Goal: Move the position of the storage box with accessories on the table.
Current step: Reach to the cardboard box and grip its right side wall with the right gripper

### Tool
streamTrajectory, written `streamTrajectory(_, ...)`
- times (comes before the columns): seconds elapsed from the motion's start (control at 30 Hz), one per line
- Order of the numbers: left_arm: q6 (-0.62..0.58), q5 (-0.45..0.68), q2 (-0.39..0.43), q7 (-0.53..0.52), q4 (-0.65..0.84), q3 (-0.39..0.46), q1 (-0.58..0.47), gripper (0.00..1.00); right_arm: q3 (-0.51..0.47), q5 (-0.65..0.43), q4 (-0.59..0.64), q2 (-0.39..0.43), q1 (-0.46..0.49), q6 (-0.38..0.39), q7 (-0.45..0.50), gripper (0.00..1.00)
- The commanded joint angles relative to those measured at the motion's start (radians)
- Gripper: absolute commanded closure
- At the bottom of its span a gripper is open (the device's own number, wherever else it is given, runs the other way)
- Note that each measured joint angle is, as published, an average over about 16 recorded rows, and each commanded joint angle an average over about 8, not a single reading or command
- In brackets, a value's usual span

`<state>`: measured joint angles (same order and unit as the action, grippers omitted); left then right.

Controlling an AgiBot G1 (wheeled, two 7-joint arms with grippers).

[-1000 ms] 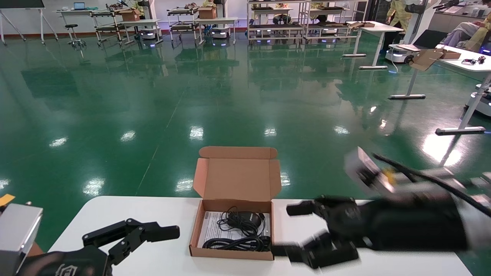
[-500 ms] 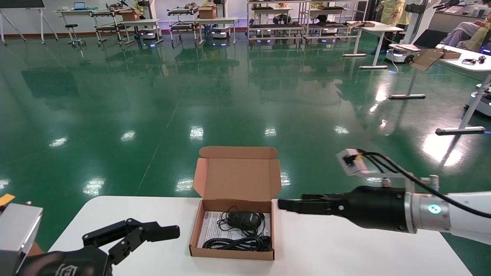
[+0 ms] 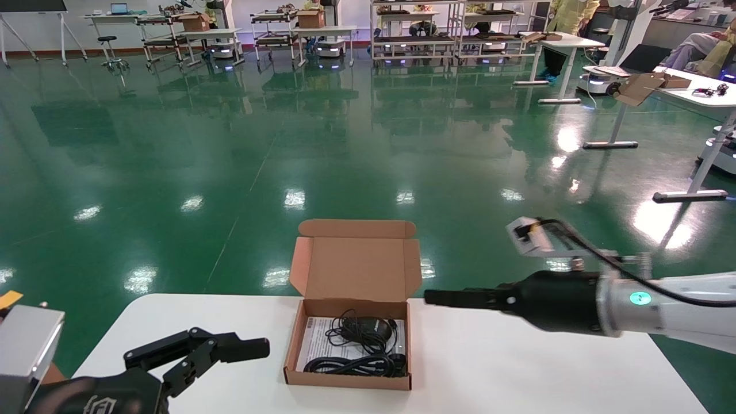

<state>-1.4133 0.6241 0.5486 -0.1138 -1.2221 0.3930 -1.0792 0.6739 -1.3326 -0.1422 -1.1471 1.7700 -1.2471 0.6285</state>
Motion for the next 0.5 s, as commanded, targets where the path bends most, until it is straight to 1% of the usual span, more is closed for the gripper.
streamTrajectory(0.03,0.0,0.0,0.0,0.0,0.0,0.0,0.0,0.0,0.012,-0.018,0.026,-0.023,0.015,0.026,0.034,0.0)
streamTrajectory(0.23,0.0,0.0,0.0,0.0,0.0,0.0,0.0,0.0,0.035,-0.054,0.082,-0.098,0.024,0.115,0.094,0.0)
streamTrajectory(0.5,0.0,0.0,0.0,0.0,0.0,0.0,0.0,0.0,0.042,-0.064,0.122,-0.174,-0.014,0.246,0.121,0.0)
